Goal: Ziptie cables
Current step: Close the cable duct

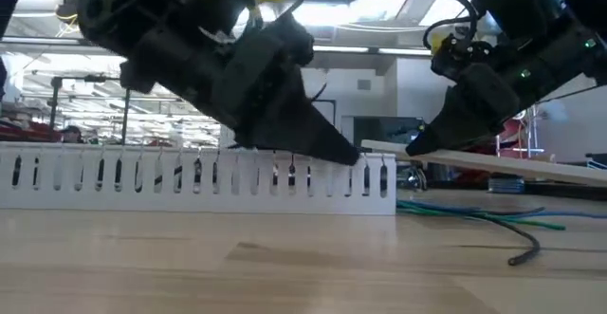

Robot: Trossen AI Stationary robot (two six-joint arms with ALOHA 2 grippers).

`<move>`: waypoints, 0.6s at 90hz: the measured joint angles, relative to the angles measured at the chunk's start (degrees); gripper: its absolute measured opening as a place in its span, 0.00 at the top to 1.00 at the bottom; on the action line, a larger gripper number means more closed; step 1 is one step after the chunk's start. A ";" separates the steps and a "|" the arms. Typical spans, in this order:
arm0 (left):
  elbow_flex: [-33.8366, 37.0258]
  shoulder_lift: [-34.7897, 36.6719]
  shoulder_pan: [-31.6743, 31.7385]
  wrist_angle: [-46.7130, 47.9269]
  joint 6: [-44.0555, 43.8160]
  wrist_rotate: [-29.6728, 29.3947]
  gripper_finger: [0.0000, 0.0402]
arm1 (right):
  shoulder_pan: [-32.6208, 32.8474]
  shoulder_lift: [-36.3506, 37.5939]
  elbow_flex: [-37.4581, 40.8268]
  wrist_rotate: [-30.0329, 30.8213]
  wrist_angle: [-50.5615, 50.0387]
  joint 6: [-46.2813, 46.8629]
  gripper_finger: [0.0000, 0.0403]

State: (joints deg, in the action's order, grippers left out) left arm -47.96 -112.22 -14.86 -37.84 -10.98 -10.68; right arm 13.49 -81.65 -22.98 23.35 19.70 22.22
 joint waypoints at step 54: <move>-3.11 -3.48 0.03 0.40 1.58 -0.69 0.48 | -0.02 0.02 -0.15 -6.27 1.02 -1.25 0.43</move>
State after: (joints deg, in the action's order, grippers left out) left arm -51.07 -115.70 -14.83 -37.44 -9.40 -11.37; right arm 13.47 -81.62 -23.14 17.08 20.72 20.97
